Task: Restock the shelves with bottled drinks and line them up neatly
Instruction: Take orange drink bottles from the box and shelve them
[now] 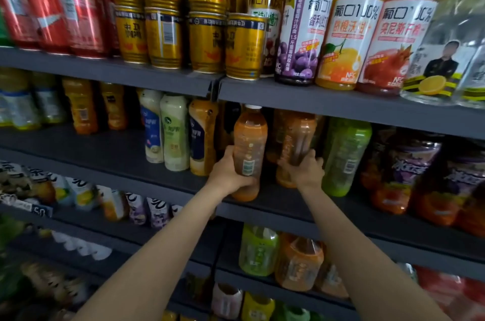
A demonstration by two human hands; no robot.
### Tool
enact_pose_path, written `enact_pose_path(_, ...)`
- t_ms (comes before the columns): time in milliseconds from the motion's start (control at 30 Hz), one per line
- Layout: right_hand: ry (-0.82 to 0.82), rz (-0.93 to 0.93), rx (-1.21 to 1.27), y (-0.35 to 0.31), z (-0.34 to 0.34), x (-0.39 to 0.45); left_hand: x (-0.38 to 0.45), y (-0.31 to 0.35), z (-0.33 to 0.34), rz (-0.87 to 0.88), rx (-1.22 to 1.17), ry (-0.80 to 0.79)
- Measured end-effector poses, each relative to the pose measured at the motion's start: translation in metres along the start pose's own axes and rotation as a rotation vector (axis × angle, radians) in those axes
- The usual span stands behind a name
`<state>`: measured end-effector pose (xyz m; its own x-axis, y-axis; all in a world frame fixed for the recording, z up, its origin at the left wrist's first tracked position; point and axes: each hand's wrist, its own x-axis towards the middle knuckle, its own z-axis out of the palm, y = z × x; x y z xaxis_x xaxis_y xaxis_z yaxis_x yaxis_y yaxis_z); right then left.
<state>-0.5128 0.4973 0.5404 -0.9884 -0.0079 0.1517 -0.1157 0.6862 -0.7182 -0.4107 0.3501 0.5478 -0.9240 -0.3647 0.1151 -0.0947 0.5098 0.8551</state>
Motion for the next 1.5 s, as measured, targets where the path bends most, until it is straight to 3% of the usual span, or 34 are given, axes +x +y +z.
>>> enact_pose_path(333, 0.101, 0.008, 0.227, -0.002, 0.022, 0.025, 0.01, 0.0, 0.003, -0.007, -0.019, -0.004)
enact_pose_path(567, -0.025, -0.123, 0.514, 0.022, 0.024, 0.011, 0.022, 0.005, 0.013, -0.017, -0.045, -0.016)
enact_pose_path(633, -0.143, -0.126, 0.613, 0.024, 0.017, 0.002, 0.027, 0.009, 0.021, -0.02, -0.045, 0.005)
enact_pose_path(767, -0.357, -0.247, 0.439, 0.032, 0.011, -0.009, 0.037, 0.019, 0.04, 0.004, -0.019, 0.013)
enact_pose_path(900, -0.192, -0.344, 0.285, 0.041, 0.011, -0.004, 0.046, 0.027, 0.059, 0.026, 0.022, -0.071)
enact_pose_path(1133, 0.082, -0.205, 0.243, 0.045, 0.006, 0.001, 0.045, 0.008, 0.068, 0.06, 0.31, -0.262)
enact_pose_path(1333, 0.176, -0.216, 0.204, 0.026, 0.01, -0.027, 0.021, -0.021, 0.031, 0.062, 0.235, 0.056)
enact_pose_path(1500, 0.165, -0.152, 0.194, -0.01, 0.024, -0.068, -0.034, -0.066, -0.026, 0.142, 0.199, 0.23)
